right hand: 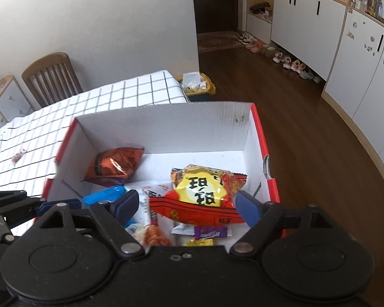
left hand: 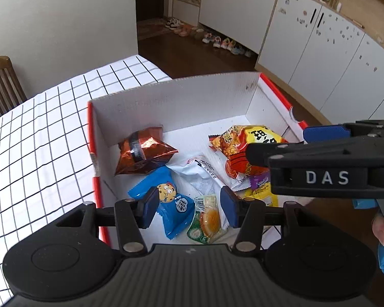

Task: Organize snacks
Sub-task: 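Withdraw both open tools from the box back over the table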

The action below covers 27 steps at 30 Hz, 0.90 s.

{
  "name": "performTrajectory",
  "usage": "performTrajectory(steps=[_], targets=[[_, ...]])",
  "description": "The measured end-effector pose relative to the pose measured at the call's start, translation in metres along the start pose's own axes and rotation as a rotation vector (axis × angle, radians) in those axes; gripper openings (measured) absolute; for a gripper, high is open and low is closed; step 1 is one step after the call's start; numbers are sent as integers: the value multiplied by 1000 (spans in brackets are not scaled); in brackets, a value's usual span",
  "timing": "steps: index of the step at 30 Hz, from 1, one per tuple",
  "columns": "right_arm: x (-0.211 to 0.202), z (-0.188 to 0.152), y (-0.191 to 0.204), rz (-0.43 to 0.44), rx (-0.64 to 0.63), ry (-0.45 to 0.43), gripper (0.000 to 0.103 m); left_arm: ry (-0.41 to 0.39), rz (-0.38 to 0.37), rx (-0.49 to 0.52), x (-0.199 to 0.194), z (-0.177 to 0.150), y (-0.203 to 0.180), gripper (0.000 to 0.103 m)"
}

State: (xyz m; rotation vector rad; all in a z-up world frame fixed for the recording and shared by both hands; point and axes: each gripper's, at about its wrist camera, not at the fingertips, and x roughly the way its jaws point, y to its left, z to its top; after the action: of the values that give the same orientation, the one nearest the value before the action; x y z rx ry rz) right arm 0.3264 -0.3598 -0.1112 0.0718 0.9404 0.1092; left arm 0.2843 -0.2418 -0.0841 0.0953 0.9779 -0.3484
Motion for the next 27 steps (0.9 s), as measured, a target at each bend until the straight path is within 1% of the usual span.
performTrajectory(steps=[4, 8, 12, 13, 15, 16, 20, 22, 27], targets=[[-15, -2, 8, 17, -3, -18, 84, -37, -6, -8, -20, -4, 7, 52], [-33, -5, 18, 41, -9, -43, 85, -76, 7, -9, -41, -10, 17, 52], [-50, -7, 30, 71, -16, -65, 86, -104, 13, -40, -61, -16, 31, 53], [-54, -8, 34, 80, -17, -71, 87, -112, 15, -47, -66, -17, 35, 54], [-63, -9, 40, 103, -18, -81, 89, -132, 21, -60, -77, -21, 43, 59], [-67, -9, 44, 115, -23, -87, 89, -143, 23, -66, -82, -23, 47, 64], [-80, -11, 60, 150, -33, -109, 90, -177, 25, -111, -102, -32, 67, 65], [-86, -11, 70, 155, -41, -126, 94, -195, 35, -130, -112, -37, 76, 65], [-101, -13, 92, 191, -68, -172, 100, -225, 77, -171, -134, -51, 100, 65]])
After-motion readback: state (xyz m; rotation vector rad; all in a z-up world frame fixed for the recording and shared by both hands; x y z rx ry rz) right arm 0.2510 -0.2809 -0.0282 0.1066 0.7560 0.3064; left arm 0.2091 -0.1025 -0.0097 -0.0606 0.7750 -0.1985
